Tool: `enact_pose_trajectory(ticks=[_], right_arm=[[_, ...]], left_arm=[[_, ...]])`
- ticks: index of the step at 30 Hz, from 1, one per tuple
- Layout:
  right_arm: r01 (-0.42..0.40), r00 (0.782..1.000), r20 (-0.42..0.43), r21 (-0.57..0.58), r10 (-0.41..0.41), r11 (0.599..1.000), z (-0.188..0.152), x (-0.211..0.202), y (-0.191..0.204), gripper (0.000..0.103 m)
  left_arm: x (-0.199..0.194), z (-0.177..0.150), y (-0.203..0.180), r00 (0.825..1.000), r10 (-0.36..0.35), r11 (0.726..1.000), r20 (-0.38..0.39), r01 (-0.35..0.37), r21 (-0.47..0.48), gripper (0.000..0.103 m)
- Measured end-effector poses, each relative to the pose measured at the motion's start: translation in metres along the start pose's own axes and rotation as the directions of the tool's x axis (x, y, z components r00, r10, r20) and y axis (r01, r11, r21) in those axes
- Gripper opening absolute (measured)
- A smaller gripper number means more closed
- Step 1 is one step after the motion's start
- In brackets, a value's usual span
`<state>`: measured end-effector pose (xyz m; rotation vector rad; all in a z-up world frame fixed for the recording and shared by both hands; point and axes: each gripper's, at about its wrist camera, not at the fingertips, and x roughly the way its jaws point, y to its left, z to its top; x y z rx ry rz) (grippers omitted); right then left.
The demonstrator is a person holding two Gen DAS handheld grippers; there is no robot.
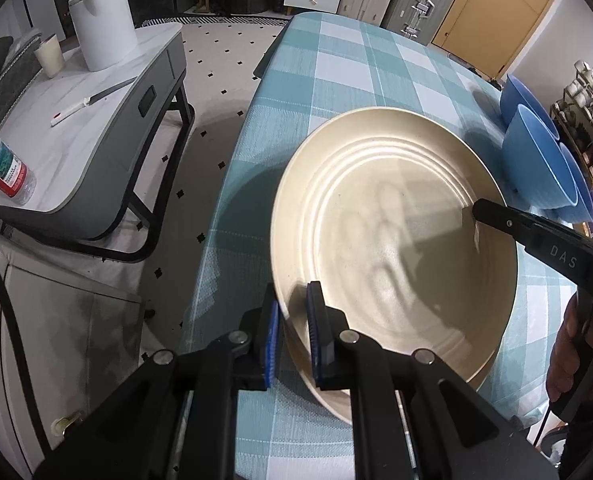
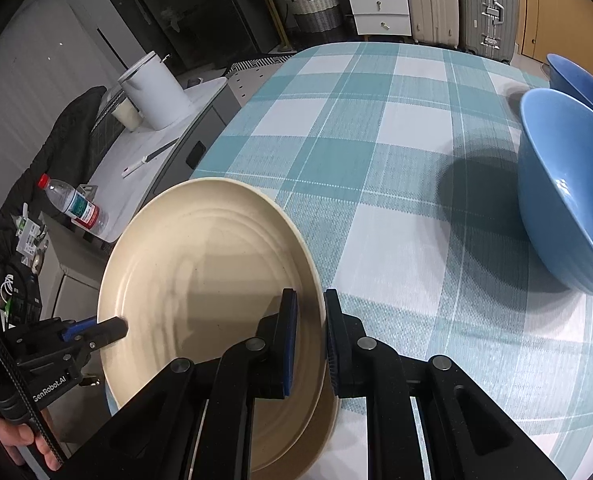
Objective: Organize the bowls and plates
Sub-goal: 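Carry the cream plate with both tools and lower it onto the other cream plate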
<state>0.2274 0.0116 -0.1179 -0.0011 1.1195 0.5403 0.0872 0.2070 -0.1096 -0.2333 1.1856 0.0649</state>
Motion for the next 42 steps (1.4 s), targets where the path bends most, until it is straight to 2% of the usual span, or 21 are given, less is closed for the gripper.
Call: enact_pose_trajectory(ticks=[8,12,25,42], right_arm=[[0.028,0.999,0.018,-0.043,-0.027,0.999,-0.012,-0.004,0.004,0.014],[0.045,0.999,0.028,-0.063,-0.043,0.997,-0.017,-0.006,0.007,0.014],[0.181,0.982,0.095,-0.208,-0.164,0.961,-0.035,-0.010,0.025,0.017],[0.209,0.978,0.066,-0.222,-0.199,0.952,-0.040,-0.005,0.022,0.017]], left_arm=[[-0.001,-0.011,-0.003,0.999,0.030,0.999,0.018,-0.031,0.018,0.012],[0.000,-0.018,-0.011,0.997,0.069,0.996,0.026,-0.070,0.050,0.013],[0.001,-0.030,-0.026,0.987,0.154,0.979,0.053,-0.160,0.124,0.017],[0.002,-0.039,-0.032,0.977,0.193,0.966,0.090,-0.206,0.158,0.017]])
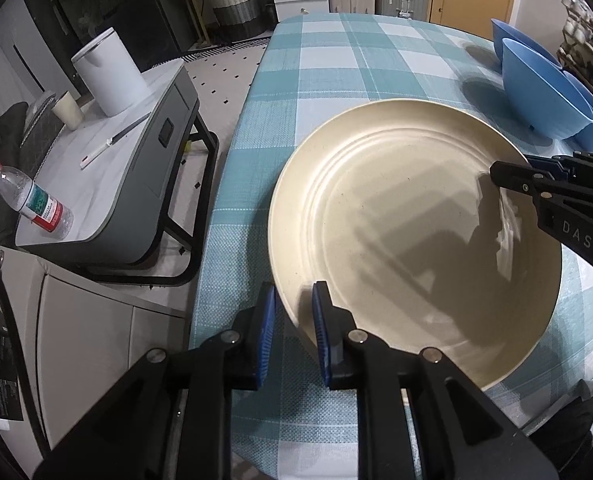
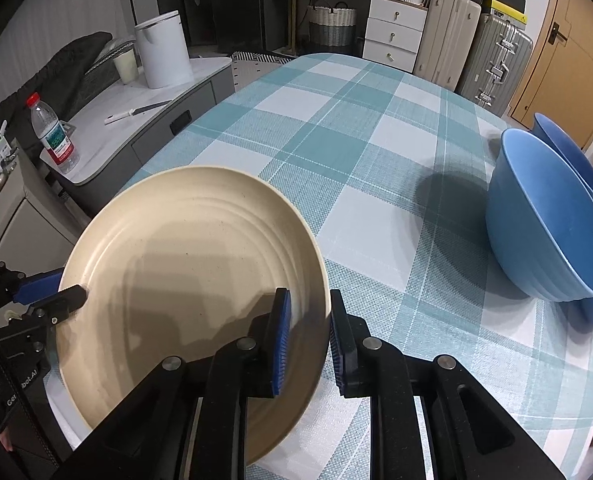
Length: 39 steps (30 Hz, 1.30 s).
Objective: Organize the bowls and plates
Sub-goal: 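Carry the cream plate with both tools and lower it onto the other cream plate, then open both tools to release the plate rim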
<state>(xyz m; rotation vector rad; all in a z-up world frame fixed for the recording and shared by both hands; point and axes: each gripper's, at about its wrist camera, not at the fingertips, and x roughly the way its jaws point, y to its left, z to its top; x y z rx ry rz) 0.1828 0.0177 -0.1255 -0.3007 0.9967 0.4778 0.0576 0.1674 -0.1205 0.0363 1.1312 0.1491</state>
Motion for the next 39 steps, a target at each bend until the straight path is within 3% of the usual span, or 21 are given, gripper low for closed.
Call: enact_pose_trajectory(ticks=[11,24,31,39], right_arm=[[0.020,1.000,0.000,-0.013,-0.020,1.000,-0.001,0.000,0.001,0.018],[-0.024,0.999,0.033,0.054,0.022,0.998,-0.001,-0.012,-0.014,0.018],[-0.035,0.999,0.021,0.076,0.034,0.997,-0.001,-0.008,-0.020,0.020],[-0.041,0.999,0.011,0.076,0.040,0.996,-0.004,-0.002,-0.018,0.033]], left_arm=[[-0.001,-0.002,-0.005,1.000,0.028,0.999,0.011,-0.028,0.023,0.018],[-0.007,-0.001,0.015,0.999,-0.005,0.997,0.047,0.008,-0.073,0.021],[0.000,-0.004,0.018,0.999,-0.044,0.993,0.030,0.047,-0.108,0.030],[0.004,-0.008,0.020,0.996,-0.087,0.987,0.022,0.089,-0.136,0.041]])
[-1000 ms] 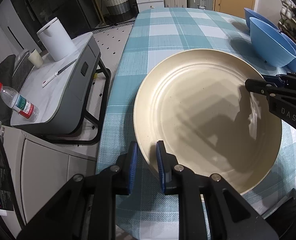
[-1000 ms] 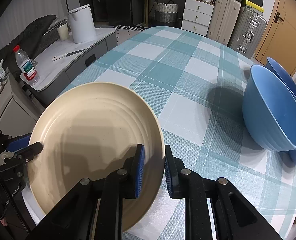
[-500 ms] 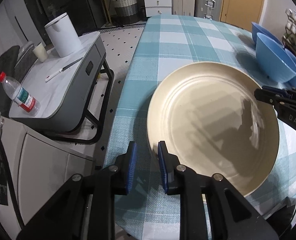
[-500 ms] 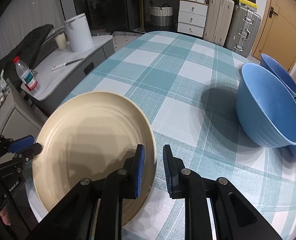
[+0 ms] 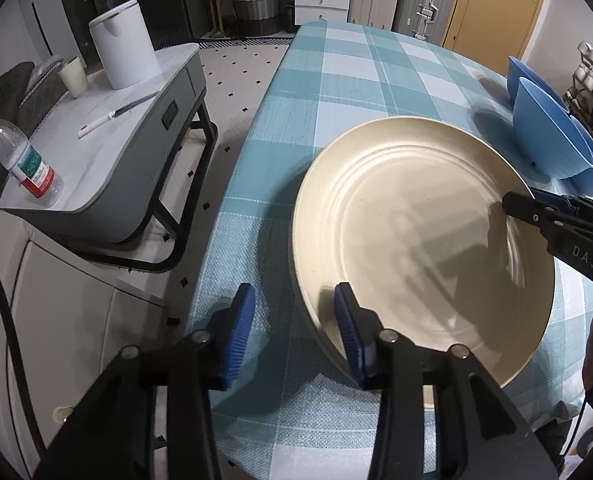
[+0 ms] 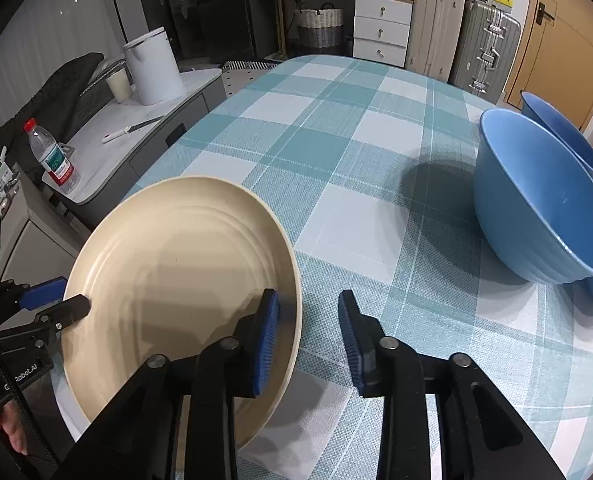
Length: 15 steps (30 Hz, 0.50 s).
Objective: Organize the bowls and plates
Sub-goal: 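Open both tools to release the plate rim, then withdraw both tools up and away from the stacked plates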
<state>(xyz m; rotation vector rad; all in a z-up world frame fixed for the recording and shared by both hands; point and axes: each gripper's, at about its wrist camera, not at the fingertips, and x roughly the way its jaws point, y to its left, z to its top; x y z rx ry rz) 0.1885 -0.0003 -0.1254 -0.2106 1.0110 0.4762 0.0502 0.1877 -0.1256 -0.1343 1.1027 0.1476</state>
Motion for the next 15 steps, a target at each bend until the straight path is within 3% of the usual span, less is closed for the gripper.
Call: enact_pose_trajectory(ticks=[8,15], right_arm=[[-0.058,0.998,-0.010,0.048,0.058,0.997,-0.001,0.006,-0.007,0.039],[-0.115,0.992,-0.038,0.103,0.119,0.988,0.000,0.012,-0.014,0.046]], left_arm=[[0.002,0.000,0.005,0.999,-0.039,0.999,-0.002,0.039,-0.023,0.043],[0.008,0.000,0.010,0.992,-0.126,0.989,-0.024,0.124,-0.085,0.044]])
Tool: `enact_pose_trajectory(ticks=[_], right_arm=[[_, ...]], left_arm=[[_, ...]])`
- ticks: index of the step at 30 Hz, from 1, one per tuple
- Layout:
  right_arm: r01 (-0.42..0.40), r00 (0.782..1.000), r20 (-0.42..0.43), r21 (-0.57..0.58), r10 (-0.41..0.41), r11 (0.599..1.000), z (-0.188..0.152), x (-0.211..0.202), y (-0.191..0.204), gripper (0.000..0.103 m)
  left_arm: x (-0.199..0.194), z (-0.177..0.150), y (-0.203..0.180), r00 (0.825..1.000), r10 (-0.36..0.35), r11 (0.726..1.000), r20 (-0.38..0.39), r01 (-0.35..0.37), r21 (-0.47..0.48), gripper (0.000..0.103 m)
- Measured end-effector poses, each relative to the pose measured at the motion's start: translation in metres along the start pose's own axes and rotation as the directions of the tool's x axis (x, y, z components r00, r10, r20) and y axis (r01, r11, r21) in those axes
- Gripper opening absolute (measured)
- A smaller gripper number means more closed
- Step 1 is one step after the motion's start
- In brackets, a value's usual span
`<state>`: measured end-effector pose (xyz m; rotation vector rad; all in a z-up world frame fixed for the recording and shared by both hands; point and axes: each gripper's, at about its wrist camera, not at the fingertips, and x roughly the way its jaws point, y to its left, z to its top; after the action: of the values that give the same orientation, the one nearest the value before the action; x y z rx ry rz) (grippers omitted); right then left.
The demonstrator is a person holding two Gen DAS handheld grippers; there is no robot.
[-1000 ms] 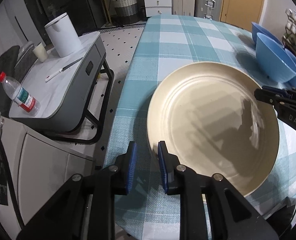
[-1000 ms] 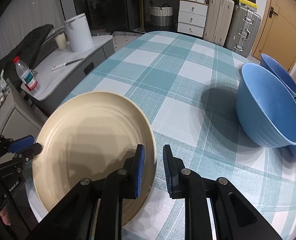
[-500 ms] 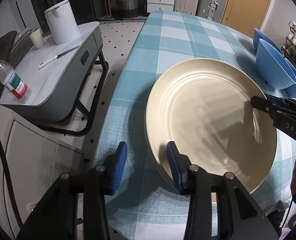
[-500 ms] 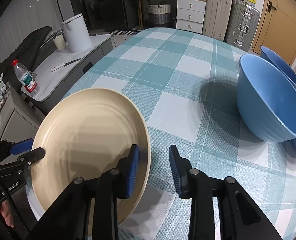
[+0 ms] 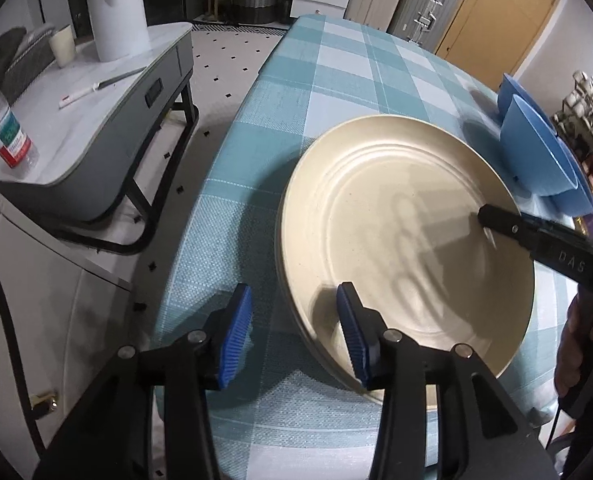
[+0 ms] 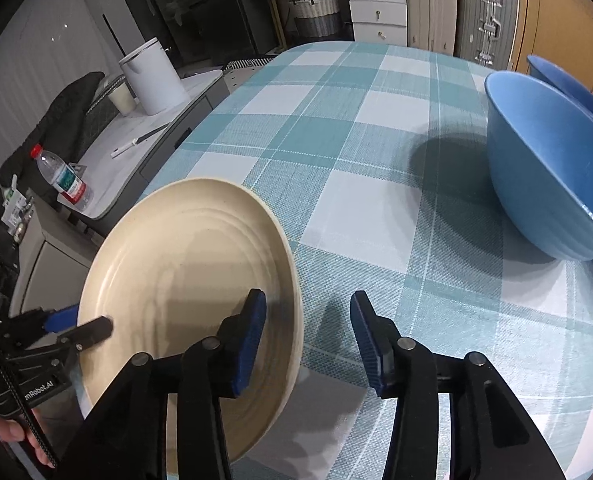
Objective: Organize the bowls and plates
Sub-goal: 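Withdraw both tools up and away from the stacked plates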
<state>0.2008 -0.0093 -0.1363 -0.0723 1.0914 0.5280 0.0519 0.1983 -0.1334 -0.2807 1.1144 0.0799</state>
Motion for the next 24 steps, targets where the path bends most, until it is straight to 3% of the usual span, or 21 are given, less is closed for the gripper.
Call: enact_pose_trajectory(ticks=[6,10,14,24], right_arm=[[-0.035,0.999,-0.012,0.013,0.035,0.999,-0.001,0.003,0.002,0.047],[-0.089,0.996,-0.027,0.042,0.091,0.995,-0.002,0.006,0.001,0.047],[-0.097,0.995,-0.028,0.022,0.098,0.995,-0.002,0.005,0.007,0.039],[-0.071,0.997,-0.019,0.054,0.072,0.996,0.005,0.004,-0.010,0.039]], left_arm=[[0.003,-0.002,-0.008,0.996,-0.084,0.996,-0.019,0.083,-0.014,0.044],[0.004,0.000,-0.011,0.997,-0.073,0.997,-0.024,0.073,-0.025,0.045],[0.005,0.001,-0.013,0.997,-0.072,0.997,-0.033,0.072,-0.024,0.045],[0.016,0.016,-0.032,0.996,-0.080,0.997,-0.048,0.080,0.003,0.045]])
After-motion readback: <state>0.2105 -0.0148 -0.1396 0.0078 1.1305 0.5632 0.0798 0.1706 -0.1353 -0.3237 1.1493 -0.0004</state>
